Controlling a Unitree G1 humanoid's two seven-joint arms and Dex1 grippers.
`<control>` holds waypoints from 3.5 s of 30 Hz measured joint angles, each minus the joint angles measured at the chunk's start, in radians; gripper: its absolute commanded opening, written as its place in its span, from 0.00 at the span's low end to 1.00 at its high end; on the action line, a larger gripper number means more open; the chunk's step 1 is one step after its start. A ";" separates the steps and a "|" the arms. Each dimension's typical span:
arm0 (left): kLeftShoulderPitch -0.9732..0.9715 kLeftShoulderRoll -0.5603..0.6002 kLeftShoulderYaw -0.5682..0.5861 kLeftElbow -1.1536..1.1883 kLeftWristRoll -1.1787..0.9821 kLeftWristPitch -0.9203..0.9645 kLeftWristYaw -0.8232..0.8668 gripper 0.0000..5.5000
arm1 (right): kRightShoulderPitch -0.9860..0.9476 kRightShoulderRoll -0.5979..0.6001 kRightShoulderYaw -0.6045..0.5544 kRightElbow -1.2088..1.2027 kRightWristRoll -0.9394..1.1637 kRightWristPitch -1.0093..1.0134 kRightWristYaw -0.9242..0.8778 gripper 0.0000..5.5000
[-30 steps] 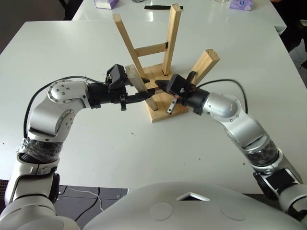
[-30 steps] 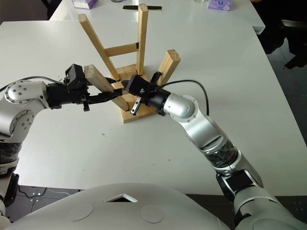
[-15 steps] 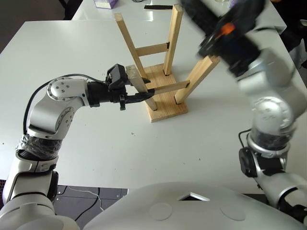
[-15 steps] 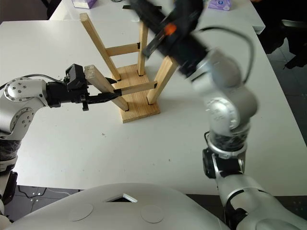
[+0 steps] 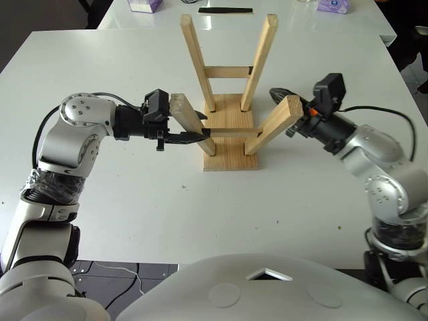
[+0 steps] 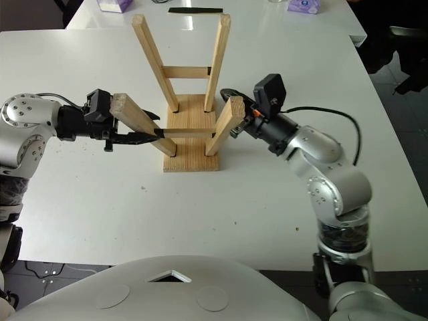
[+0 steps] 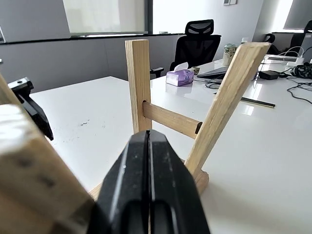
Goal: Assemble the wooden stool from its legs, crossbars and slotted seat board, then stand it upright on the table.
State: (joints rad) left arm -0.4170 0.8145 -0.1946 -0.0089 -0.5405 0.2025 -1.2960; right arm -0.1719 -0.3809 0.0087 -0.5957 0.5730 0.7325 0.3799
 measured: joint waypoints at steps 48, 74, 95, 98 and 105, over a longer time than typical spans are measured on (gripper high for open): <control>0.783 -0.706 0.165 -0.844 0.387 0.263 1.291 0.00 | 0.347 0.105 0.248 -0.210 -0.563 -0.151 -0.385 0.00; 0.701 -0.646 0.009 -0.895 0.561 0.380 1.246 0.00 | 0.290 0.188 0.429 -0.305 -0.813 -0.010 -0.366 0.00; 0.443 -0.574 0.663 -0.688 -0.060 0.481 1.213 0.00 | -0.140 0.131 -0.190 -0.022 -0.216 0.016 -0.039 0.00; 0.192 -0.504 0.689 -0.646 -0.298 0.564 1.243 0.00 | -0.328 0.112 -0.228 0.050 -0.039 0.059 0.062 0.00; -0.142 -0.413 0.548 -0.576 -0.724 0.799 1.361 0.00 | -0.472 0.061 -0.155 0.163 0.114 0.138 0.190 0.00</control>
State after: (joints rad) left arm -0.5592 0.4011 0.3536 -0.5854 -1.2644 1.0017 0.0649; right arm -0.6440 -0.3203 -0.1464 -0.4325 0.6875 0.8703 0.5703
